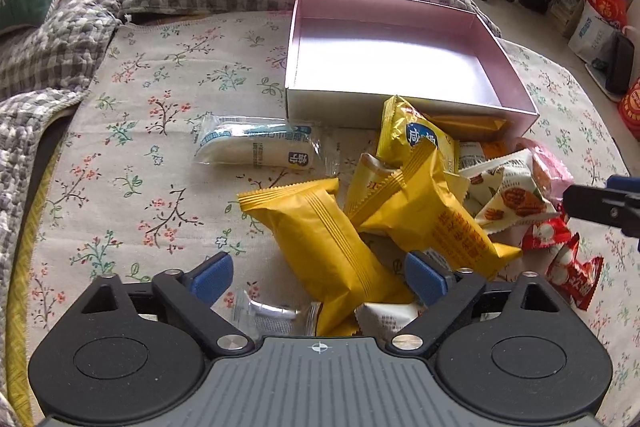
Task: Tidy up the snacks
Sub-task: 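Grasp the yellow bread pouch with the left gripper while the right grasps the white nut-print pouch, then carry both pouches into the pink box and open both grippers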
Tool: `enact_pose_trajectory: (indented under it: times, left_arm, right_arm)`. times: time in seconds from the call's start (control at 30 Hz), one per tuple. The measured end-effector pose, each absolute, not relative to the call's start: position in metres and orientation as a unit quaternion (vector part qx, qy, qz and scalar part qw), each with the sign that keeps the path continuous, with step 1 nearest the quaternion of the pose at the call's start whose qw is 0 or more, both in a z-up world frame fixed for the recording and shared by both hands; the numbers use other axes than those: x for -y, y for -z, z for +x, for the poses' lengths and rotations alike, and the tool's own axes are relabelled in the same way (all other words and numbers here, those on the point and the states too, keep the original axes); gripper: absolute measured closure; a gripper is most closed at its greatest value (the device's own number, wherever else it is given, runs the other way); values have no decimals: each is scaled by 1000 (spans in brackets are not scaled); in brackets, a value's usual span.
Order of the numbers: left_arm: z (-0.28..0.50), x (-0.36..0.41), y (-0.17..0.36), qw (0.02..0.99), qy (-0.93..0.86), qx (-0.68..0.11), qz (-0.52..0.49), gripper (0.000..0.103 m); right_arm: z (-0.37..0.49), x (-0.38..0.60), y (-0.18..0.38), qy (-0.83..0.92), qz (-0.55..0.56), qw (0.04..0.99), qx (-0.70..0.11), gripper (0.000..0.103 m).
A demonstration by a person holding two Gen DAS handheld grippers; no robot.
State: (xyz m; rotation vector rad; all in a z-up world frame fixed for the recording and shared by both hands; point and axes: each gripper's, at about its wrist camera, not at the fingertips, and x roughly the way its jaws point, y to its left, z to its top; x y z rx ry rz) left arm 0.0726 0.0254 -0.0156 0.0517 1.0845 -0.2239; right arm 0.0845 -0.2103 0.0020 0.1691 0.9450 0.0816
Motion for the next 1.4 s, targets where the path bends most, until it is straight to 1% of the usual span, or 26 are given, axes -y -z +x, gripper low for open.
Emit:
enact_pose_trajectory:
  times: [0.03,0.1,0.13,0.17,0.2,0.3,0.47,0.6,0.9,1.4]
  left_arm:
    - [75,-26,17,850,109,-515,20,16]
    - [80,-26,23,848,113,-518,10,24]
    - [81,-26,26,848,115,-518,7,32]
    - [83,-27,29,847,115,-520,7,37]
    - [84,-28,33,844,112,-524,5,39]
    - [88,-31,41,841,117,-528,-16,48]
    - [94,-29,46,842,114,-527,-17,59]
    - [99,-32,49,842,105,-529,-30,63]
    - [98,-28,45,850,91,-519,-25,67]
    - [87,-37,18,863,88,-497,-20,69]
  right_arm:
    - [88,210,1,-48,92,883,-458,12]
    - [93,211,7,-63,113,876,-464,21]
    - [95,212,9,-70,125,873,-466,23]
    - [97,212,13,-76,134,869,-469,26]
    - [99,213,16,-80,141,866,-473,31]
    - [106,211,25,-95,155,860,-478,41]
    - [116,207,36,-104,158,856,-482,49]
    - [122,207,44,-92,154,854,-489,55]
    - [123,206,45,-87,140,860,-483,59]
    - [114,217,25,-84,161,863,-472,60]
